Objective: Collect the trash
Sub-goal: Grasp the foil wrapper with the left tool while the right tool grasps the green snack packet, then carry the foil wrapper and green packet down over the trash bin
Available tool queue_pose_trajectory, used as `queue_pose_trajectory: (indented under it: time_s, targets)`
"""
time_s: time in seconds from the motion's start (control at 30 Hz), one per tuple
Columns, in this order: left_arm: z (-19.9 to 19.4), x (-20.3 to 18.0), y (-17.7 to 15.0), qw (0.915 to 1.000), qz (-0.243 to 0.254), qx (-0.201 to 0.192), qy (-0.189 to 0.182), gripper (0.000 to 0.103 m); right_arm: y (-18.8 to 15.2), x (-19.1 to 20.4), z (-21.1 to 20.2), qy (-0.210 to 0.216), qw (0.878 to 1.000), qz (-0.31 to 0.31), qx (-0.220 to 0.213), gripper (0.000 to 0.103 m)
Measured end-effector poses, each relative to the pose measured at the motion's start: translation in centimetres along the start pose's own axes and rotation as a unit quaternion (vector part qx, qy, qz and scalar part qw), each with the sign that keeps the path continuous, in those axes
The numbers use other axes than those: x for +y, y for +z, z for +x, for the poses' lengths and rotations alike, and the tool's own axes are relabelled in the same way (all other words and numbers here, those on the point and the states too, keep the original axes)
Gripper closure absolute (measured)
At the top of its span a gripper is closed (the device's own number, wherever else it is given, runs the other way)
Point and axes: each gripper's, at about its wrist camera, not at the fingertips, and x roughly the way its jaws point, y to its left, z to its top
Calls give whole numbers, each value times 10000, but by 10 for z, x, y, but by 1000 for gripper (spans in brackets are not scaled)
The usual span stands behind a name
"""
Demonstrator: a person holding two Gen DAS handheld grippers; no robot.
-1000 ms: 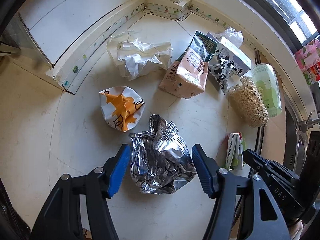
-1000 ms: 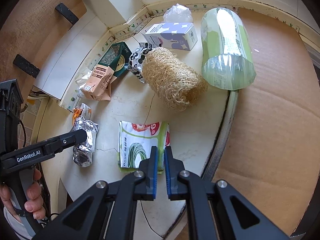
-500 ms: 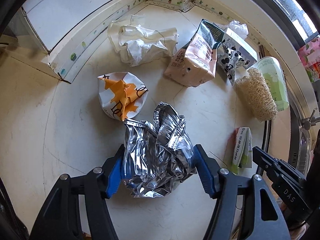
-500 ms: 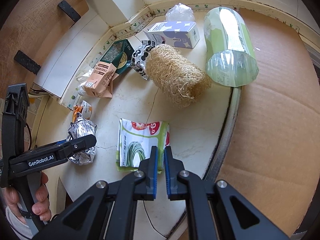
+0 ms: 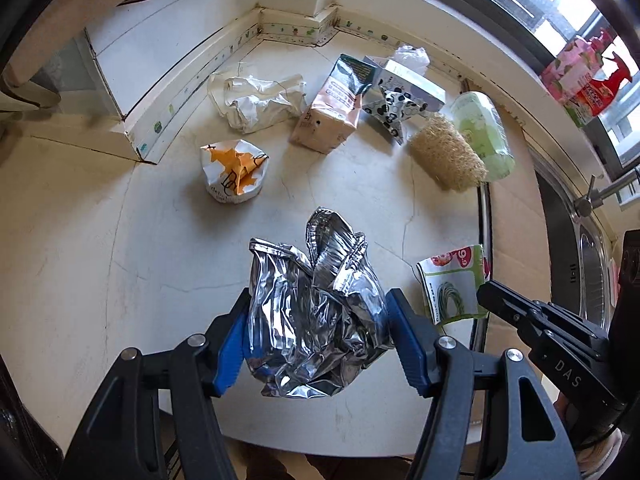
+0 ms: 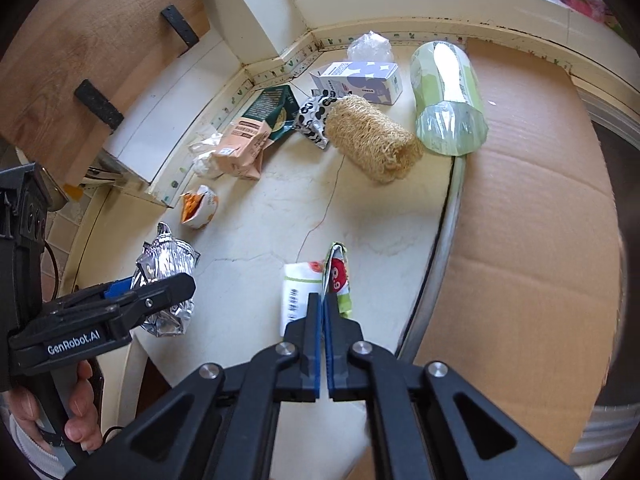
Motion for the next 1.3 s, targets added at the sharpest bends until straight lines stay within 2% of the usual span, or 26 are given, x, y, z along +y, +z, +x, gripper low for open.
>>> queue_pose_trajectory:
  time_s: [0.17,0.43,0.73,0.9,1.1,1.3]
  targets:
    - [-27,3,-35,9993,251,40,-264,40,-32,21,-29,-33,9998,98,-168,102]
    - [-63,15,-95,9966,656,156,-472,40,-99,74,-71,-20,9994,124,-314,102]
    - [-79,26,-154,9911,1187,305,-525,40,-174,104,-87,-158,9989,289,-328,102]
    - [-72,28,-185,9867,1492,407,-499,40,-214,108,-78,-274,9979,542,-240,102]
    - [-43,30,-219,9808,1743,745,-465,40,-259,101,-54,-365,9951,912,58,102]
    - [-8,35,-240,9759,1849,1094,-392,40,-287,85,-23,-430,9902,1254,451,102]
